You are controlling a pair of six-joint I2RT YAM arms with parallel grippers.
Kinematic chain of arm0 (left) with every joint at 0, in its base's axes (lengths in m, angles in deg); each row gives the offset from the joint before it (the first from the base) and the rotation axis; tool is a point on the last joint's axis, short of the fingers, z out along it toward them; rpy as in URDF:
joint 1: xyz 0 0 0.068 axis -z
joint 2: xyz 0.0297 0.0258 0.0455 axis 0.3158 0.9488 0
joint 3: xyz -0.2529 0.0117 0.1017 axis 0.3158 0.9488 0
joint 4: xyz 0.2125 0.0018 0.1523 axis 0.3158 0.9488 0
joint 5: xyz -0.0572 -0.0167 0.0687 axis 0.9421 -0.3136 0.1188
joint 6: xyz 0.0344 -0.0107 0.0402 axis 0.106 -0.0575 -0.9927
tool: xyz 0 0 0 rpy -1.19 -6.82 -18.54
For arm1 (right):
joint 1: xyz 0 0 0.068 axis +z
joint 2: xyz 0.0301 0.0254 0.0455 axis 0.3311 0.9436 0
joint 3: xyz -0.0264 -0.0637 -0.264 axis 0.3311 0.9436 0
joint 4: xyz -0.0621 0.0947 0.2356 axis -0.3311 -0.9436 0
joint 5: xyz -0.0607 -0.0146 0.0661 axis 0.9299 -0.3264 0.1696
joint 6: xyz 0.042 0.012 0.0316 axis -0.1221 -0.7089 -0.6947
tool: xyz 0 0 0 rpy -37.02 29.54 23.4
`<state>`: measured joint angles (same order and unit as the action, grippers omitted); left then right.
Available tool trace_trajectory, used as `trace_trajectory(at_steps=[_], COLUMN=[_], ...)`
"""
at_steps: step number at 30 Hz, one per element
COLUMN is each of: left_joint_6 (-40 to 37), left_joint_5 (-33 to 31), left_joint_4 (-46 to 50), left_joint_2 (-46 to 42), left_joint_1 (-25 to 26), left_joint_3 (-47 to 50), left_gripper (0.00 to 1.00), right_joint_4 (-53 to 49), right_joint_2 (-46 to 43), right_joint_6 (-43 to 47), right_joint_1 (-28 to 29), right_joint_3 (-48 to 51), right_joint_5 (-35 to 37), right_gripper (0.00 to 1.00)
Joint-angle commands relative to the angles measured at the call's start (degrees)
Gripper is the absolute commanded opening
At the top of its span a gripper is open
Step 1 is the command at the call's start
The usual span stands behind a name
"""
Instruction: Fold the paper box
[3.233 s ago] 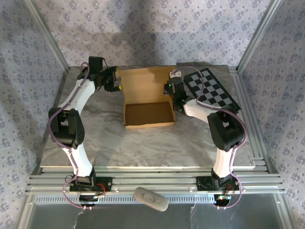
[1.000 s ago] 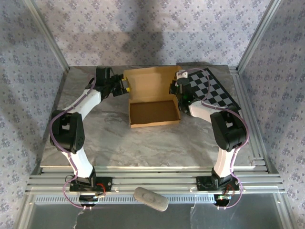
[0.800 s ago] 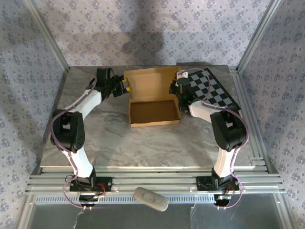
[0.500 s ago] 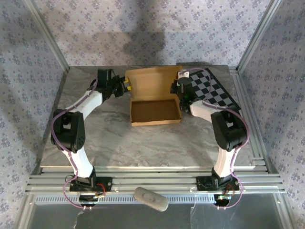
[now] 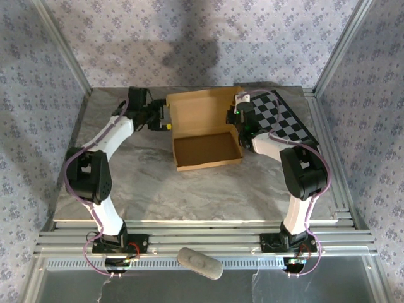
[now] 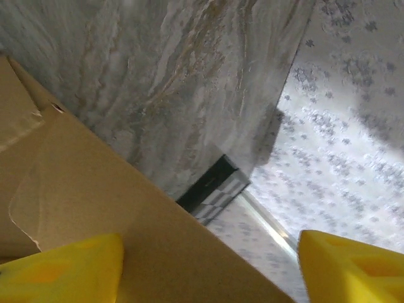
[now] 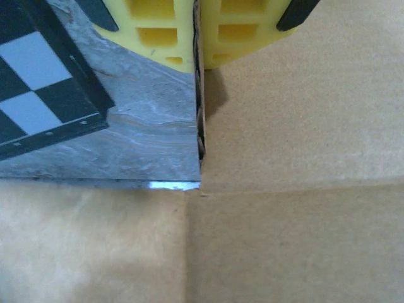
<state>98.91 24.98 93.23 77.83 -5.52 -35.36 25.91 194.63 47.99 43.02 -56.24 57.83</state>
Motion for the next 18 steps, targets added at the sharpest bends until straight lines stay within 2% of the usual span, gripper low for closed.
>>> trace_trajectory(at_steps=[1,5,11,14,18], left_joint_6=[-18.04,-25.75,-43.02,-54.71,-77.4], left_joint_5=[-2.89,-6.62,-15.41,-19.62,-31.51], left_joint_4=[18.59,24.83,38.46,44.7,51.92], left_joint_2=[-6.54,-8.09,-2.54,2.26,9.8], left_joint_1=[-2.24,-3.8,-3.74,-2.64,3.98], left_joint_3=[-5.05,-8.1,-26.3,-37.3,-50.93], left_gripper=[0.8,0.8,0.83,0.8,0.73], right_joint_4=[-1.18,-1.36,-1.65,-1.82,-2.49], right_joint_2=[-1.75,-2.18,-1.98,-2.0,-1.85], right_joint_6=[3.83,6.53,8.39,8.99,9.34], right_joint_1=[1.35,0.99,0.48,0.25,-0.2], right_joint_3=[1.42,2.0,1.99,1.89,1.39], right_joint_5=[-7.42,-8.61,-9.13,-9.49,-11.3], right_gripper=[0.0,0.0,0.0,0.0,0.0])
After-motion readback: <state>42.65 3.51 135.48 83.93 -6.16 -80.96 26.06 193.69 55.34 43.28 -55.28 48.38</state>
